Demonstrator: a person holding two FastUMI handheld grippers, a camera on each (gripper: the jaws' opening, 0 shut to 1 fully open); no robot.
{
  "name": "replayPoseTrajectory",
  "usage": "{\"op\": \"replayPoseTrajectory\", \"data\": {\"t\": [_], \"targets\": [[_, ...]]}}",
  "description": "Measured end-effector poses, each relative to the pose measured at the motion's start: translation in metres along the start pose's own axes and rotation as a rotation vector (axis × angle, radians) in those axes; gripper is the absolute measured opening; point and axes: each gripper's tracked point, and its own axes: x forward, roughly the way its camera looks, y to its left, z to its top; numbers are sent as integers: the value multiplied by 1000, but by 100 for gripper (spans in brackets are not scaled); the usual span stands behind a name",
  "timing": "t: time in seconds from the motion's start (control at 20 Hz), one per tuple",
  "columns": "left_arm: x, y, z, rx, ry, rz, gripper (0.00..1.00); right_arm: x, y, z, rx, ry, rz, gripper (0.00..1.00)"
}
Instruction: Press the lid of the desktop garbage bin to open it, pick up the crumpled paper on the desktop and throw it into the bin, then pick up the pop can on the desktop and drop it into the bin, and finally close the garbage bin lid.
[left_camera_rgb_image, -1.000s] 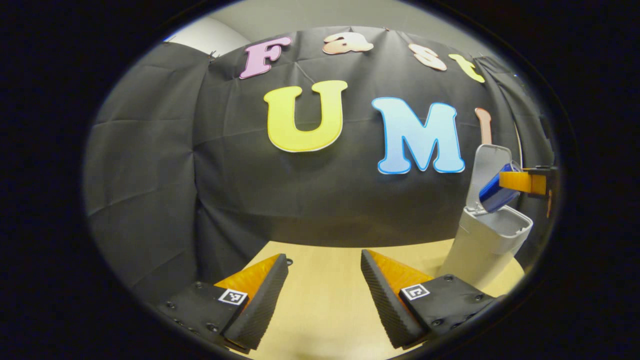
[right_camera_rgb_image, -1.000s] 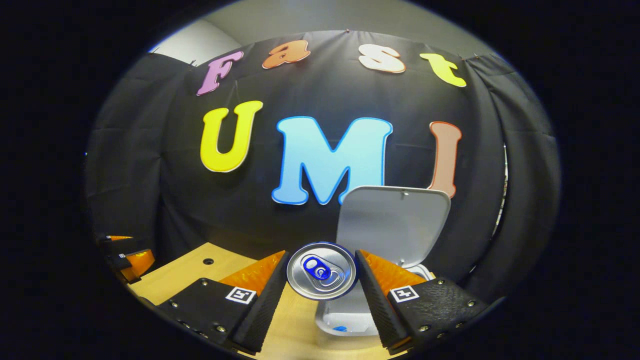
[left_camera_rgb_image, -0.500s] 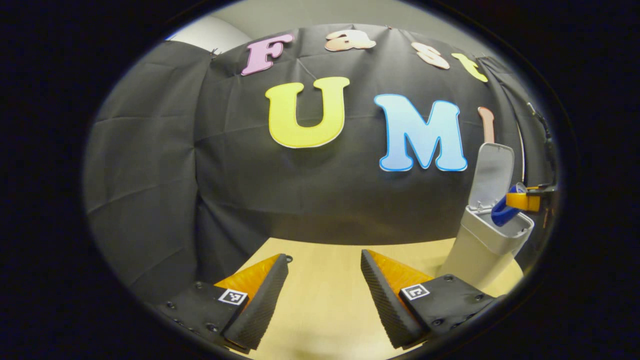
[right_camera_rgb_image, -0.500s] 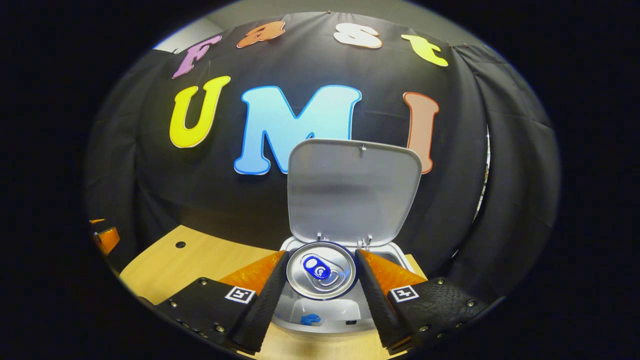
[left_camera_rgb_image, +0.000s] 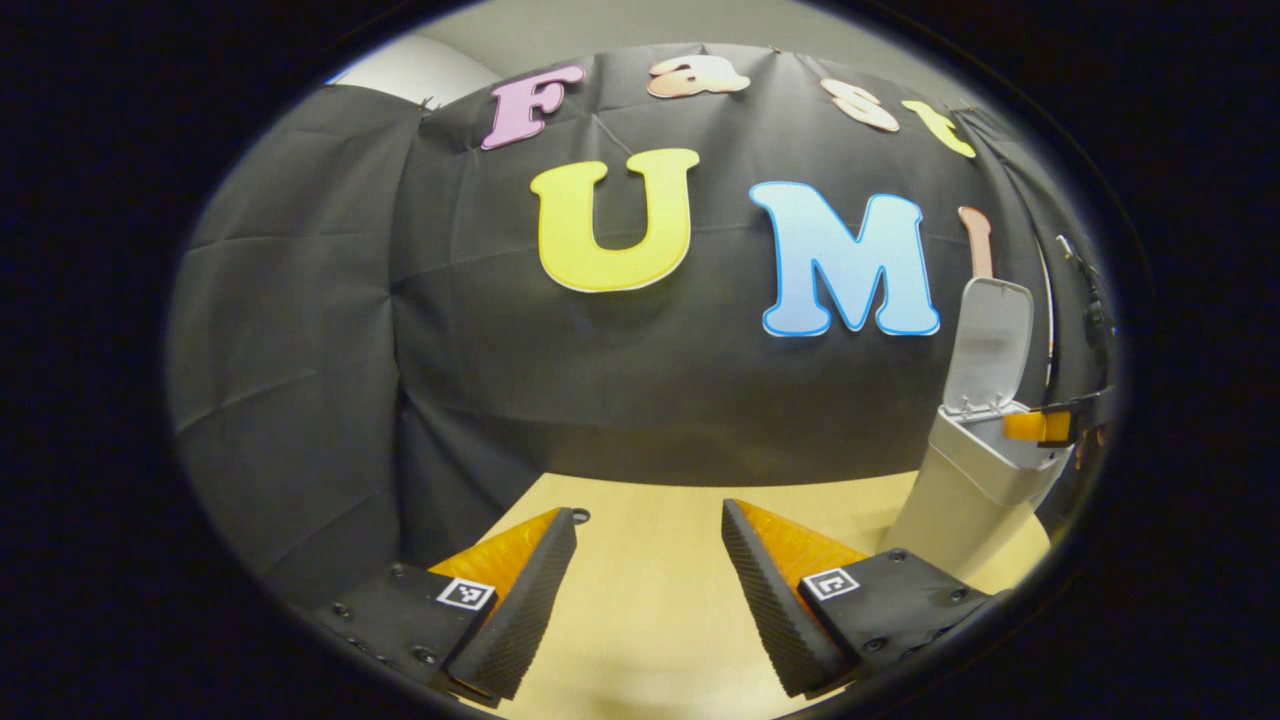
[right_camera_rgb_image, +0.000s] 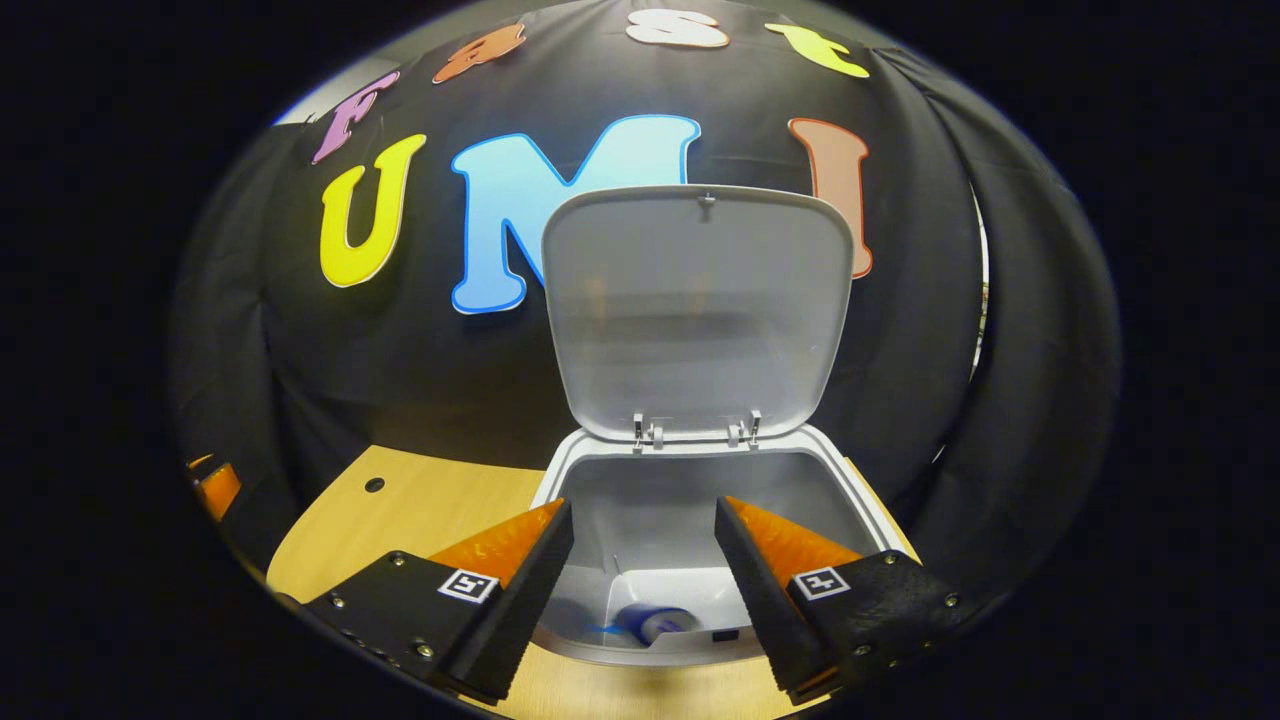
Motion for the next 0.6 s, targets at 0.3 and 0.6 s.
{"op": "replayPoseTrajectory", "data": {"t": [0.3,0.6], "targets": [[2,-10,1,-2,3,-22,100,-3,-3,5,-6,-6,-8,94],[4,-20,2,2,5,-54,100,-8,-8,35,-21,-54,-21,94]]}}
